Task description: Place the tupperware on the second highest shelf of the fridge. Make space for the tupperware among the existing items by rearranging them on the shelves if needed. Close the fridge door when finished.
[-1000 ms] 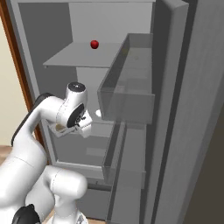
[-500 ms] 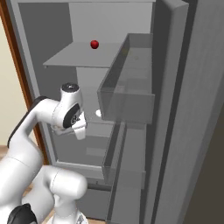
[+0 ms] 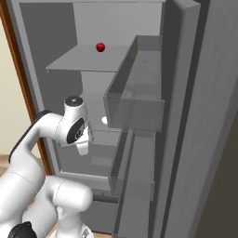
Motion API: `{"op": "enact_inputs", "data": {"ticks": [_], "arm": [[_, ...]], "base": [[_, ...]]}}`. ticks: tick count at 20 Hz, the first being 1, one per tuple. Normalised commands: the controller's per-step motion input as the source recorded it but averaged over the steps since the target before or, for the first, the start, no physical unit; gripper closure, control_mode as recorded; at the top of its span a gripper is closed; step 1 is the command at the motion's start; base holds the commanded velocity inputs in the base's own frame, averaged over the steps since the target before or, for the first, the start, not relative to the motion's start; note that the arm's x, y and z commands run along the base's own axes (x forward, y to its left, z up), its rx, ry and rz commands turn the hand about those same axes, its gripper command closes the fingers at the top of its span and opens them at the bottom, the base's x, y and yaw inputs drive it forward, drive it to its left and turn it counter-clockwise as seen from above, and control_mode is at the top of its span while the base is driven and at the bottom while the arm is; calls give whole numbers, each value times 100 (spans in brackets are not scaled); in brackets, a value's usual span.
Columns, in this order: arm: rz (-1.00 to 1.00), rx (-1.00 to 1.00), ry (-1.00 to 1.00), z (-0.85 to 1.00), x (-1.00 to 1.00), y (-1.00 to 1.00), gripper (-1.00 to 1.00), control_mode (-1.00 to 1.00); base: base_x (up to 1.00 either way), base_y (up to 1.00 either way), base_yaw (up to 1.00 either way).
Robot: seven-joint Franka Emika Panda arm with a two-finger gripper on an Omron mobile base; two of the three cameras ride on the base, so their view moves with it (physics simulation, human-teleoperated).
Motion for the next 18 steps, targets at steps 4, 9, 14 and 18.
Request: {"op": "enact_inputs", "data": {"ticks": [4, 9, 14, 18], "arm": [[0, 2, 3, -25, -2, -16, 100, -100], [2, 0, 6, -19, 0, -17, 100, -100], [12, 0, 0, 0, 10, -3, 100, -100], [8, 0, -4, 0, 29, 3, 100, -100]], "base": [[0, 0, 0], [0, 0, 0], [0, 0, 0], [0, 0, 0]]}}
